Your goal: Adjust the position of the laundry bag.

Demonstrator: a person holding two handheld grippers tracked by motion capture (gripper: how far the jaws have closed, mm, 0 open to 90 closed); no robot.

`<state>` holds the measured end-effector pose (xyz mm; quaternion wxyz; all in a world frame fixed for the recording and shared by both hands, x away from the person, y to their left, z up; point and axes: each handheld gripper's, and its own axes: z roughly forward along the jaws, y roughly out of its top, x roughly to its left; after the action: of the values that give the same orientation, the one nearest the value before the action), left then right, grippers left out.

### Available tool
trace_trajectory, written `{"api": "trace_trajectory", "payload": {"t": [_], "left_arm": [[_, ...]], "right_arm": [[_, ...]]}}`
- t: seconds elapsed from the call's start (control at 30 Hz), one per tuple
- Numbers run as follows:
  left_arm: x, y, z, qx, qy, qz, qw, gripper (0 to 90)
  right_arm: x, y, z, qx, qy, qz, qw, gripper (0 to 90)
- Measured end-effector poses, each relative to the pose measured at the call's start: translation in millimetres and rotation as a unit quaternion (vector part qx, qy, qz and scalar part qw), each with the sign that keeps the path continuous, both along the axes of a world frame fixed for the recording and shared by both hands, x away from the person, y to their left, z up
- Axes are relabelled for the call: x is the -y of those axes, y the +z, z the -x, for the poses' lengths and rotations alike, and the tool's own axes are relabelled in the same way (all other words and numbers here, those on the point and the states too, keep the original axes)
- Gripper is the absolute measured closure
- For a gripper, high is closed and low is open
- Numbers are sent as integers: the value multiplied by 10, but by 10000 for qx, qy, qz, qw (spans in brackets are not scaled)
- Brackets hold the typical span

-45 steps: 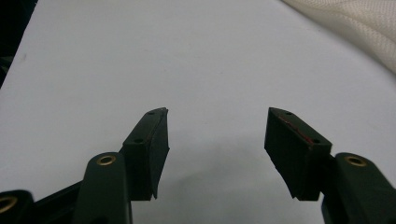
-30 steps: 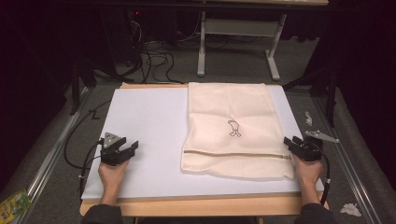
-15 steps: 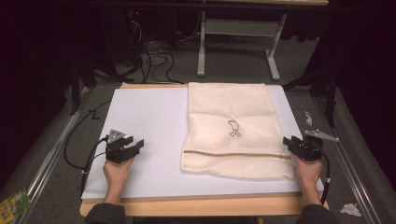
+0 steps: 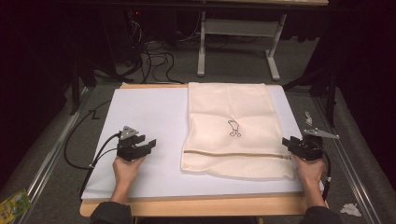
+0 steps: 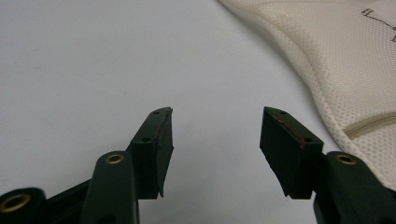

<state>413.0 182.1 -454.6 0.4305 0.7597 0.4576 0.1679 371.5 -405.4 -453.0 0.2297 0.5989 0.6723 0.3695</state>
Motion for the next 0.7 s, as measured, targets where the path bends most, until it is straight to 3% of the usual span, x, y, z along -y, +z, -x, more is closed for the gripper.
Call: {"api": "trace_trajectory", "payload": {"t": [0.2,0.27,0.47,0.5,0.7], "left_arm": [[159,54,-10,-41,-207,45,9998,442],[229,68,-25,-88,-284,28,9996,441],[477,117,-44,-73,-471,-63,9988,434],[544,124,-60,-99,-556,-61,9984,434],[685,131,-115,-255,-718,-40,9971,433]], "right_arm": [[14,-2,-4,-144,53,-57,9999,599],[12,6,-7,-311,27,-96,9995,593],[6,10,-14,-373,60,-60,9993,580],[-3,11,-28,-477,117,-46,9988,572],[-32,29,-58,-537,158,-13,9984,553]]}}
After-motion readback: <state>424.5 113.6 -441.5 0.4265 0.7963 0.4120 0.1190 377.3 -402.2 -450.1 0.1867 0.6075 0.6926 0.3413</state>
